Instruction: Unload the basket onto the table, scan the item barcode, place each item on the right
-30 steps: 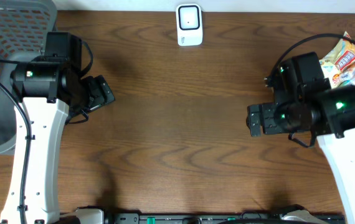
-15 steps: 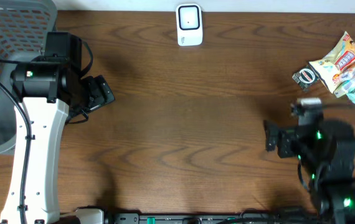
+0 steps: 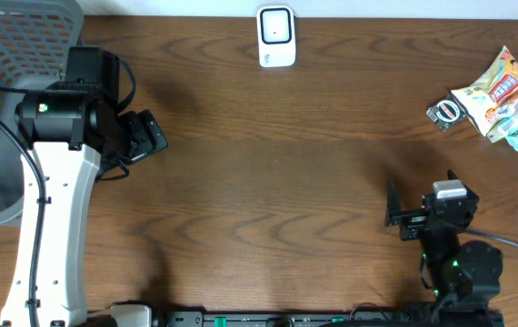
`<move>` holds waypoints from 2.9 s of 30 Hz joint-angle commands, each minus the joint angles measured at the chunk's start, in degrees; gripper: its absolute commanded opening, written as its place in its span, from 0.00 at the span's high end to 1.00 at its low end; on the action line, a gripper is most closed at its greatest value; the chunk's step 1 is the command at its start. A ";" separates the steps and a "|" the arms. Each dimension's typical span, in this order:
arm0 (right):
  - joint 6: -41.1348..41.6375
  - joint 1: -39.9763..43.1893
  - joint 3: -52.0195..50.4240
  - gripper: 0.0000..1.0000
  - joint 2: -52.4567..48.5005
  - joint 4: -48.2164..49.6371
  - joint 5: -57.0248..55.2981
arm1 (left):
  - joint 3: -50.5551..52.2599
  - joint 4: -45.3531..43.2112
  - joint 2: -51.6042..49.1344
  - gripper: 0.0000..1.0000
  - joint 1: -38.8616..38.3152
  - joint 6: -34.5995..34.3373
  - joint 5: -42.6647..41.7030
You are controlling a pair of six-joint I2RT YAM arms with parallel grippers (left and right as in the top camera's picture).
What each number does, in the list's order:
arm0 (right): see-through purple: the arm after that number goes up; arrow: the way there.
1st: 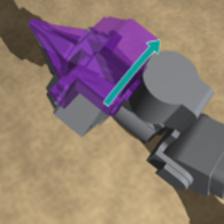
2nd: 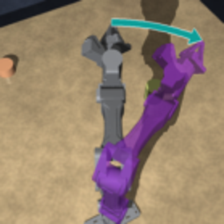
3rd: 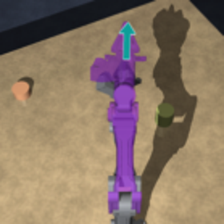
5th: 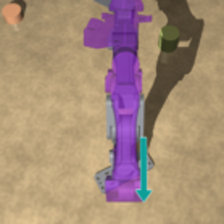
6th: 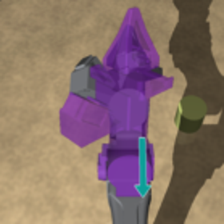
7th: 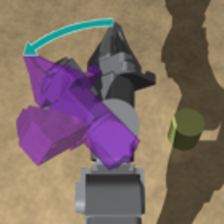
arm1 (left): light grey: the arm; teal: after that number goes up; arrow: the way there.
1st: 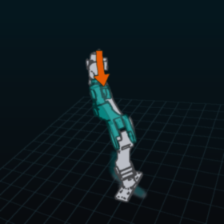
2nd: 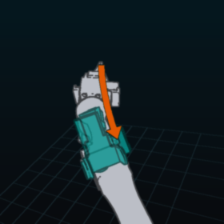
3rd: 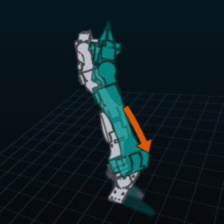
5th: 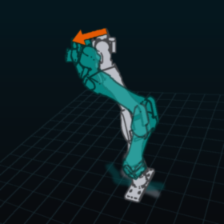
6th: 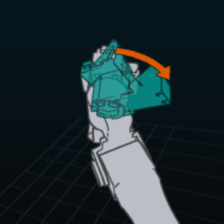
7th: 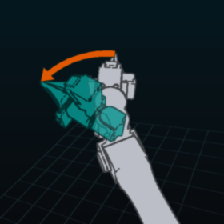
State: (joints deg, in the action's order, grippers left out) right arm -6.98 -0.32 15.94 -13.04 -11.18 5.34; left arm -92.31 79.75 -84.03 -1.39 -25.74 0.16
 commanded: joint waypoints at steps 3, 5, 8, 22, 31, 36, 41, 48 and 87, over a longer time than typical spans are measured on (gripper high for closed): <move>-1.03 0.50 -7.30 0.01 5.25 6.75 0.85 | -0.09 0.35 -0.31 0.02 0.04 -0.52 0.35; -1.09 0.52 -9.97 0.01 7.32 9.38 0.83 | -0.09 0.35 -0.31 0.02 0.02 -0.52 0.35; -1.51 0.68 -12.52 0.01 9.29 12.31 1.70 | -0.09 0.35 -0.31 0.02 0.04 -0.52 0.35; -3.32 2.95 -15.63 0.01 12.76 7.06 1.03 | -0.09 0.35 -0.31 0.02 0.04 -0.52 0.35; 8.70 2.84 -15.61 0.01 12.76 6.64 -5.20 | -0.09 0.35 -0.31 0.02 0.04 -0.52 0.35; 10.80 2.84 -15.61 0.01 12.76 6.62 -5.05 | -0.09 0.35 -0.31 0.02 0.04 -0.52 0.35; 10.80 2.49 -15.61 0.01 12.76 6.64 -4.79 | -0.09 0.35 -0.31 0.02 0.04 -0.52 0.35; 10.56 0.13 -15.63 0.01 12.76 6.64 -4.72 | -0.09 0.35 -0.31 0.02 0.04 -0.52 0.35; 5.18 -0.76 -15.63 0.01 12.74 6.84 -4.33 | -0.09 0.35 -0.31 0.02 0.02 -0.52 0.35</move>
State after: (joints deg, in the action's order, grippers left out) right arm -0.89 -0.99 0.43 -0.69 -4.08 1.48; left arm -92.31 79.72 -84.03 -1.39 -25.74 0.16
